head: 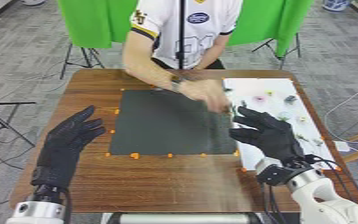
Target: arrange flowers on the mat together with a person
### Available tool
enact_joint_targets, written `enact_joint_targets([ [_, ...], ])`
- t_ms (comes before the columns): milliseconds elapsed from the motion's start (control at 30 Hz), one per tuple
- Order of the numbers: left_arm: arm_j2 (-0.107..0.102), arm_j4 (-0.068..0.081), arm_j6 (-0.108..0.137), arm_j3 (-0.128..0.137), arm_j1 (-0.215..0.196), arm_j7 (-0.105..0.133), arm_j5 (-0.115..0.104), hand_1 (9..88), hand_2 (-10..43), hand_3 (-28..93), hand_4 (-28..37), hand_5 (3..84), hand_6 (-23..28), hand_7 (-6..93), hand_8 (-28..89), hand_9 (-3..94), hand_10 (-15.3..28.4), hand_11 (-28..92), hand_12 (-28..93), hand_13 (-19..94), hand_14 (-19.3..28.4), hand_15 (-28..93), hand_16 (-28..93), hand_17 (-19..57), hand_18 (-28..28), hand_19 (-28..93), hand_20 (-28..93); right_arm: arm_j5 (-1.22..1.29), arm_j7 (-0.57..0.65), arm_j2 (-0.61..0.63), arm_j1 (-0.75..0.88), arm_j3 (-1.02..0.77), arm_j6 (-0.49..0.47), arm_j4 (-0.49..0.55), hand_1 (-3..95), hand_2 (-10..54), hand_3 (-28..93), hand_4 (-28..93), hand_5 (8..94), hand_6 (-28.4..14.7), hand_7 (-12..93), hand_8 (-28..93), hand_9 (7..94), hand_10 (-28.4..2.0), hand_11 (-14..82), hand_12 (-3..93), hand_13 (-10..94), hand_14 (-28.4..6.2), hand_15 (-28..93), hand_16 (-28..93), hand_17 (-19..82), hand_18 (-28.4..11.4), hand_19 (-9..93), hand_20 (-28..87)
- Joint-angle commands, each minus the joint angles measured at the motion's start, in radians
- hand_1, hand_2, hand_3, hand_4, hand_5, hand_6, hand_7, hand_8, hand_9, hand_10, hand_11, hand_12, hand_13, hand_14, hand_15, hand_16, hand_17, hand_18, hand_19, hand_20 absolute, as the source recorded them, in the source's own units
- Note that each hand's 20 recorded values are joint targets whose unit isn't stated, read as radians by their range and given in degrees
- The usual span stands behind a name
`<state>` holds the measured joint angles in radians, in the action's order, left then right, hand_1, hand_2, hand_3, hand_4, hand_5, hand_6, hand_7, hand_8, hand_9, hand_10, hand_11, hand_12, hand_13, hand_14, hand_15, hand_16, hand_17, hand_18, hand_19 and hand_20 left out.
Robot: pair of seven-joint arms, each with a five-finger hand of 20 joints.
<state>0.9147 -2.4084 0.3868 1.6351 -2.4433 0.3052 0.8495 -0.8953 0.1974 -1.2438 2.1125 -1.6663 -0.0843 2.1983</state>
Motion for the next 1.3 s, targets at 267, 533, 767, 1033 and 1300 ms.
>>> enact_joint_targets([
  [267, 0.007, 0.003, 0.003, -0.002, -0.010, -0.013, -0.001, 21.3, 5.4, 79, -28.3, 39.0, 8.8, 14.7, -10, 36.9, 20.3, 27, 10, 25, 27.1, 53, -10, -9.2, 21.8, 49, 11, 0.004, 0.002, -0.006, 0.008, 0.001, 0.006, 0.010, 18.7, 11.8, 81, -25, 48.8, -3.6, 13, -11, 44.9, -16.7, 11.5, 12.1, 37, -22.0, 38, 8, 9, -23.6, 58, 11],
  [533, 0.001, 0.000, 0.009, -0.004, -0.014, -0.003, -0.001, 21.3, 5.5, 79, -28.3, 39.4, 9.1, 14.8, -10, 37.0, 20.4, 27, 10, 25, 27.1, 54, -10, -9.2, 21.8, 49, 11, 0.002, 0.002, -0.010, 0.013, -0.004, -0.005, 0.010, 18.7, 12.0, 81, -25, 49.4, -3.6, 13, -11, 46.0, -17.1, 12.1, 12.1, 38, -22.0, 38, 8, 9, -23.5, 58, 11],
  [767, 0.003, 0.001, 0.010, -0.006, -0.014, -0.005, -0.001, 21.2, 5.5, 79, -28.3, 39.5, 9.2, 14.7, -10, 37.2, 20.5, 27, 10, 25, 27.1, 54, -10, -9.2, 21.8, 50, 11, -0.002, 0.001, -0.010, 0.012, -0.005, 0.002, 0.013, 18.9, 12.3, 81, -25, 49.8, -3.6, 13, -11, 46.7, -17.3, 12.7, 12.3, 38, -21.9, 40, 9, 9, -23.3, 59, 11],
  [1033, 0.001, 0.002, 0.009, -0.006, -0.012, -0.004, -0.001, 21.2, 5.5, 79, -28.3, 39.7, 9.3, 14.8, -10, 37.2, 20.5, 28, 10, 25, 27.0, 54, -10, -9.2, 21.7, 49, 11, -0.003, 0.001, -0.010, 0.015, -0.006, 0.005, 0.015, 19.0, 12.4, 81, -25, 50.0, -3.7, 14, -12, 47.3, -17.4, 13.7, 12.4, 39, -21.8, 41, 8, 9, -23.2, 59, 11],
  [1300, -0.001, 0.002, 0.010, -0.004, -0.013, -0.005, -0.005, 21.2, 5.4, 79, -28.3, 39.7, 9.3, 14.8, -10, 37.3, 20.6, 28, 10, 25, 27.1, 54, -10, -9.2, 21.7, 49, 11, -0.004, 0.000, -0.005, 0.012, -0.005, 0.012, 0.018, 18.9, 12.4, 81, -25, 50.1, -3.7, 14, -12, 47.5, -17.4, 14.0, 12.4, 39, -21.9, 42, 8, 9, -23.1, 59, 11],
])
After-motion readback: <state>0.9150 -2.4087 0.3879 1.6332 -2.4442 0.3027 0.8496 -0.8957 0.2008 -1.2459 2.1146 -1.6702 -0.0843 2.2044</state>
